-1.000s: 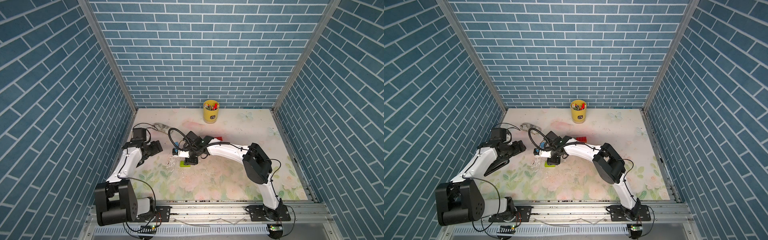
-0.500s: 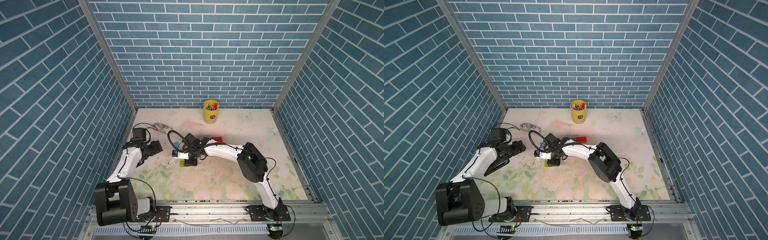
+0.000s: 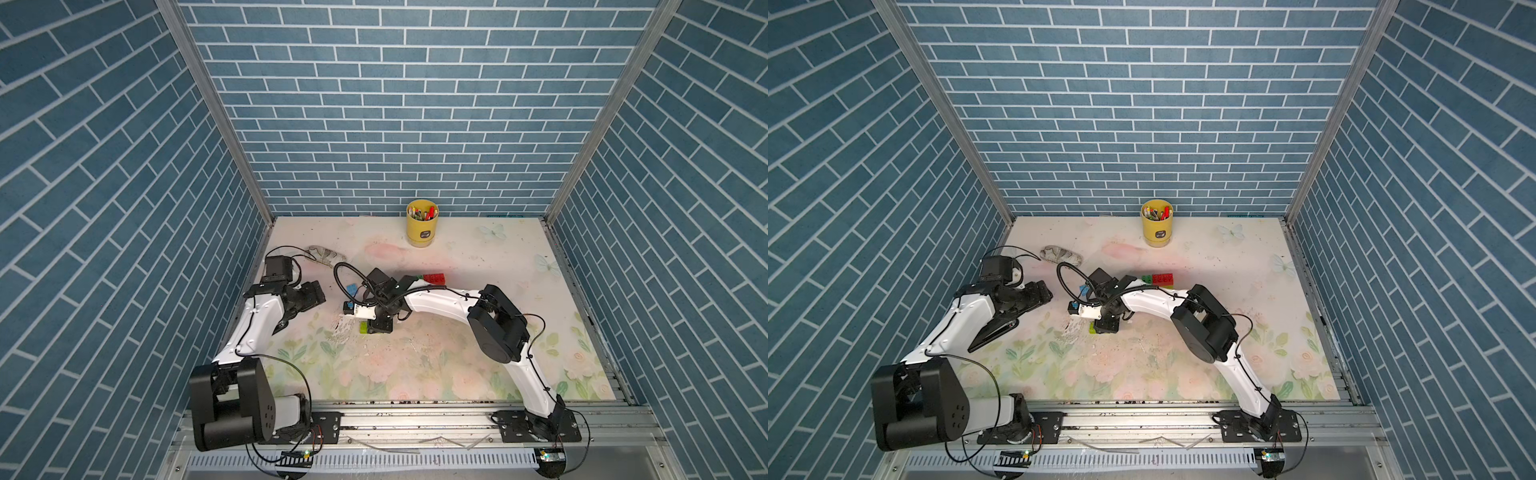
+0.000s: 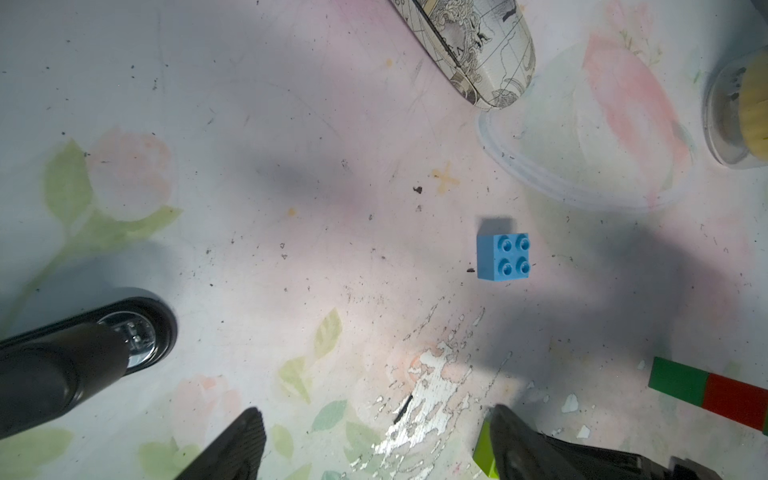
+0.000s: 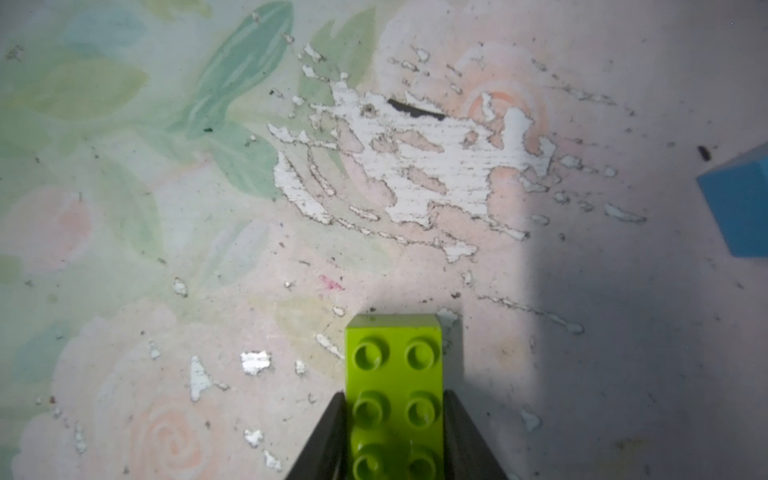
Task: Assemble a spoon with lego
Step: Pick up the lego brick from the center of the board.
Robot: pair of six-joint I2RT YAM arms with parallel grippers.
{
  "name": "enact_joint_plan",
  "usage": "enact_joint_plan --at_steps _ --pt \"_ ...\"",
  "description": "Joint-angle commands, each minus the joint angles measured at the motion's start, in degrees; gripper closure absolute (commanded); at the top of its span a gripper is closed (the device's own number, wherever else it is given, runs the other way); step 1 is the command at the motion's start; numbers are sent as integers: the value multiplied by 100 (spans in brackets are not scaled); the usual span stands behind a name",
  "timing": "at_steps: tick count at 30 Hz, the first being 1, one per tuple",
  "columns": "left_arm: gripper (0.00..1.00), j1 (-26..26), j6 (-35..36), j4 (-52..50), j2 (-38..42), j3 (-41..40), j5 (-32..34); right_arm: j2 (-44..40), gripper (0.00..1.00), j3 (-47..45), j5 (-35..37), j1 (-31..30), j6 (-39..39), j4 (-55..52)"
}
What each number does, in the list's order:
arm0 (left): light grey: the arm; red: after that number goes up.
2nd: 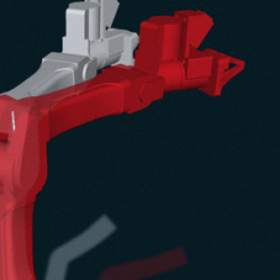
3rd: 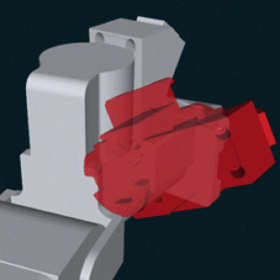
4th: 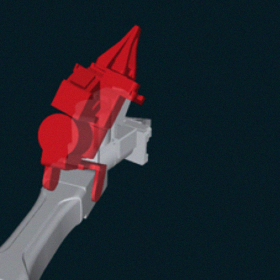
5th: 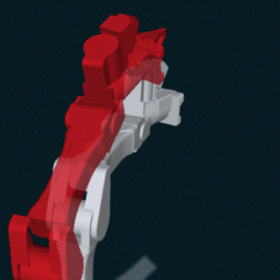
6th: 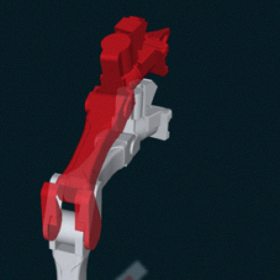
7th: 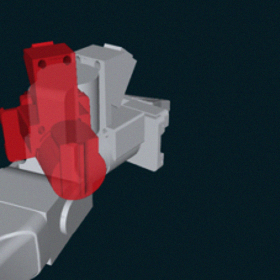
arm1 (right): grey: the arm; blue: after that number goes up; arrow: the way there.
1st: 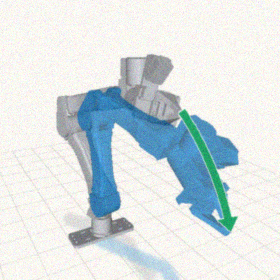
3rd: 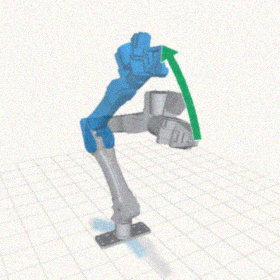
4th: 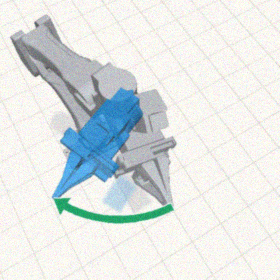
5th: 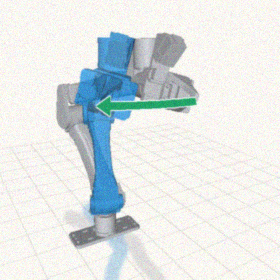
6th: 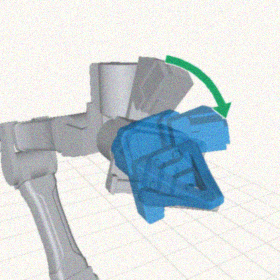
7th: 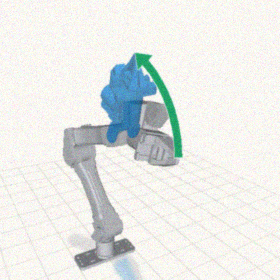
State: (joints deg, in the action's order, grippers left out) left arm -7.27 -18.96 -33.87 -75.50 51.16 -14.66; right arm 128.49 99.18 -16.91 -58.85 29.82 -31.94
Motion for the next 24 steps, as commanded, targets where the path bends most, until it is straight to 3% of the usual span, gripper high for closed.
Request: enact_joint_plan --at_steps 1,9,19,22,24 --pt "13 -42 59 11 -35 -53 -28 75 67 186 -155 -24 9 -188" --pt "14 -30 27 38 2 -97 -140 -569 82 260 -243 -7 210 -453" --pt "15 1 -194 222 104 -215 -576 -2164 86 600 -568 801 1175 -1949" --pt "15 296 -285 357 106 -264 -714 -2481 87 578 -552 1302 1497 -2318" --pt "15 844 -401 490 93 -264 -570 -2627 87 531 -411 1586 1640 -2518"
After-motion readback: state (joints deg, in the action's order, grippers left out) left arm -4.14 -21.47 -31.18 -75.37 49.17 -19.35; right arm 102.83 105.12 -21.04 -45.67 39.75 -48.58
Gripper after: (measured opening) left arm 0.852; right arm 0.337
